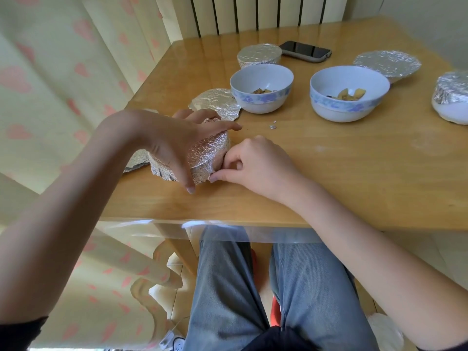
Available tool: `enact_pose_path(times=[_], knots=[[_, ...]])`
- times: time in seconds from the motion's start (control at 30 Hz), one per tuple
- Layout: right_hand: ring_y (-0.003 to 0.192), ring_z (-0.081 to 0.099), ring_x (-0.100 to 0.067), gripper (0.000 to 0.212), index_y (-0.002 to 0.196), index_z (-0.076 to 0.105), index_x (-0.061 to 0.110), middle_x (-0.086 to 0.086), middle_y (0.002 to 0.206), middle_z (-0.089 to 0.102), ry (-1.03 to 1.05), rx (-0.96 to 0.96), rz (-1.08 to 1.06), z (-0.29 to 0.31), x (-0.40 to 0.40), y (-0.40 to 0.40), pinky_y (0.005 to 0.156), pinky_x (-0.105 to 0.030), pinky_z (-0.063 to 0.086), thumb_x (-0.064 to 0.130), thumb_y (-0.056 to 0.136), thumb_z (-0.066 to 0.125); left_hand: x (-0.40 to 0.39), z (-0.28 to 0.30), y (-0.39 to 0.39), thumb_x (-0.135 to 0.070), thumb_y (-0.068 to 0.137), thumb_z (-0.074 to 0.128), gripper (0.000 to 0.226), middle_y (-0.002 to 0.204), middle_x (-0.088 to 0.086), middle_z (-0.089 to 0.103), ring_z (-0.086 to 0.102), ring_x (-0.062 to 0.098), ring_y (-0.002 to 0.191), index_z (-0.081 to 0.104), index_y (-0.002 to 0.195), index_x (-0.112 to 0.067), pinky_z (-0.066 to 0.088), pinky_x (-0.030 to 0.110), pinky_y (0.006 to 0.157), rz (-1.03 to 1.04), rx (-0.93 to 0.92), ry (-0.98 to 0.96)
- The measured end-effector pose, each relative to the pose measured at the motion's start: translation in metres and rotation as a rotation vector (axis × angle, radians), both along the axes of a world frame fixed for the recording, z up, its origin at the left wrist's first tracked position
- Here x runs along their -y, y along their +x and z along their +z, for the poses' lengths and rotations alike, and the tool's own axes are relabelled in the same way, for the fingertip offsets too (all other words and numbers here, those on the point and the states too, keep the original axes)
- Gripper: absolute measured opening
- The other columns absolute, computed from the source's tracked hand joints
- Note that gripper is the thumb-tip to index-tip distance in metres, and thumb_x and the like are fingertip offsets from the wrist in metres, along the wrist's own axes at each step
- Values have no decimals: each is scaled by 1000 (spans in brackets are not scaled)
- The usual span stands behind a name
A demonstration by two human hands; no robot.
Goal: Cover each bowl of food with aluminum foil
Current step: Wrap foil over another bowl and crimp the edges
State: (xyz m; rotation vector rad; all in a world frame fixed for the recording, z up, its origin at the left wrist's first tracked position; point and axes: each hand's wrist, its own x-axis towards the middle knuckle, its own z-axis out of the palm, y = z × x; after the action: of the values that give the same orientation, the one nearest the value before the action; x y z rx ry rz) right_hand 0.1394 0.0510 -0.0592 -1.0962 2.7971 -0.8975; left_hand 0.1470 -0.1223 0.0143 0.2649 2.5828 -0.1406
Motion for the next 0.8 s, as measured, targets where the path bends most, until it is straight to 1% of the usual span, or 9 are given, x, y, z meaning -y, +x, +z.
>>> enact_pose_path(times=[0.13,0.23,0.3,0.37,0.47,0.53,0.63,0.73,0.8], knots=[[64,48,-13,47,68,69,19,8,55,47,102,-78,-25,4,2,-4,51,-26,30,66,72,65,1,-1,1,-43,52,92,134,147,-31,-5,-3,13,144,-13,131,-73,25,58,113,3,-17,16],[69,46,-16,52,64,60,20,9,56,42,197,-197,-19,4,1,-4,52,-27,23,71,76,55,0,-2,3,-41,54,91,134,150,-28,-6,-4,13,144,-14,131,-73,25,56,113,6,-23,11],[69,45,-16,52,62,56,23,9,56,39,189,-226,-22,3,0,-2,52,-26,22,73,77,52,-1,-2,3,-40,55,90,134,150,-27,-7,-4,14,144,-17,128,-74,26,55,112,5,-23,-5],[69,48,-15,54,61,56,22,9,55,43,167,-216,-21,1,-1,-2,56,-28,29,73,76,53,-2,-1,3,-39,57,90,133,151,-26,-7,-4,15,145,-18,126,-75,25,54,113,9,-23,-8],[67,50,-11,56,57,58,18,9,52,48,69,-145,12,4,-5,-1,62,-28,41,71,73,59,-2,-1,4,-39,58,90,132,151,-25,-6,-2,15,144,-15,130,-73,25,54,113,8,-26,-8],[69,49,-12,55,54,53,18,9,50,47,30,-159,14,8,-5,-1,63,-28,41,69,74,60,-2,-1,3,-38,57,90,132,151,-25,-4,-1,14,144,-12,135,-70,26,53,112,6,-31,0],[68,45,-12,53,53,43,21,10,50,39,55,-241,25,8,-3,-1,60,-29,31,65,80,56,-1,-1,4,-37,58,90,131,151,-25,-2,0,13,143,-10,136,-69,28,52,111,7,-39,8],[65,44,-13,49,65,59,18,9,50,36,25,-255,40,2,-1,-3,59,-28,28,64,81,55,-1,-1,4,-35,58,89,130,150,-25,-1,0,12,143,-9,136,-69,28,51,111,16,-44,15],[64,44,-13,50,67,61,17,8,50,39,22,-229,41,2,-2,-5,59,-29,31,65,79,57,-2,0,4,-35,59,88,130,151,-24,-2,1,13,143,-10,137,-68,28,51,111,17,-44,7]])
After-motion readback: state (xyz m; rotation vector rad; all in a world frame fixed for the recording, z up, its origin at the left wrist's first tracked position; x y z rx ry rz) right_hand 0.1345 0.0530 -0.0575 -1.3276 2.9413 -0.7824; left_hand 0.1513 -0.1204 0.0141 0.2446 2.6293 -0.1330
